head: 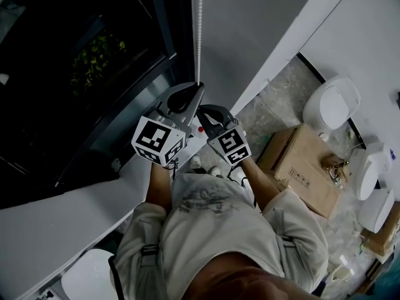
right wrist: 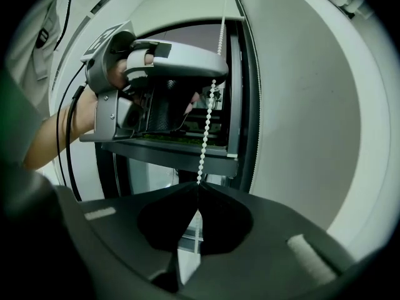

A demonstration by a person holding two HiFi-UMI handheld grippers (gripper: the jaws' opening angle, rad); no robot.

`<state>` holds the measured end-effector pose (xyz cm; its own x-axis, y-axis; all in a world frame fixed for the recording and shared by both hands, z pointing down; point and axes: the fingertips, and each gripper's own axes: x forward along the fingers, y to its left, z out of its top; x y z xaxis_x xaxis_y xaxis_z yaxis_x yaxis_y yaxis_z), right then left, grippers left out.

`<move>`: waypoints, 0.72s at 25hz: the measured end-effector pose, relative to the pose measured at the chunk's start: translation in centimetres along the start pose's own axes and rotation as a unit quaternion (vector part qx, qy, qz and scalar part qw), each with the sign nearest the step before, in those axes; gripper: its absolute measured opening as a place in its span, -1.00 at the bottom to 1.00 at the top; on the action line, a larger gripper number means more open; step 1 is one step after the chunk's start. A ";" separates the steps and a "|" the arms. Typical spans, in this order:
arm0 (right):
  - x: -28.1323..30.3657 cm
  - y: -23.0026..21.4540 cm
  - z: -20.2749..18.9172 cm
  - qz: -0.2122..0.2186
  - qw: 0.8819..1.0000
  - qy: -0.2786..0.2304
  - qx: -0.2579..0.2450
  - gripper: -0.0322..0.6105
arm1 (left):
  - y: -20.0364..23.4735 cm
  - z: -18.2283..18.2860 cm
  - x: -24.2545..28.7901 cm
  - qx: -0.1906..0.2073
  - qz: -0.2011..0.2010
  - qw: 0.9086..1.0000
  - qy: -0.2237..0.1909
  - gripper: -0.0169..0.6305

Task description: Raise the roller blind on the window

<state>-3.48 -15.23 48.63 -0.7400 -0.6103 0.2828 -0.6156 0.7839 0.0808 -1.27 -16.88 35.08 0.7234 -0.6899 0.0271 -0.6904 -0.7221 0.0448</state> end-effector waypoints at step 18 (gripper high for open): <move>0.9 0.5 -5.6 0.008 0.998 0.053 0.017 -0.87 | -0.5 -5.7 -0.1 -0.038 0.005 0.998 0.045 -0.91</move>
<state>-2.91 -14.73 54.22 -0.7181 -0.5814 0.3826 -0.6146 0.7877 0.0434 -0.96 -16.17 40.79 0.7171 -0.6870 0.1174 -0.6969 -0.7071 0.1195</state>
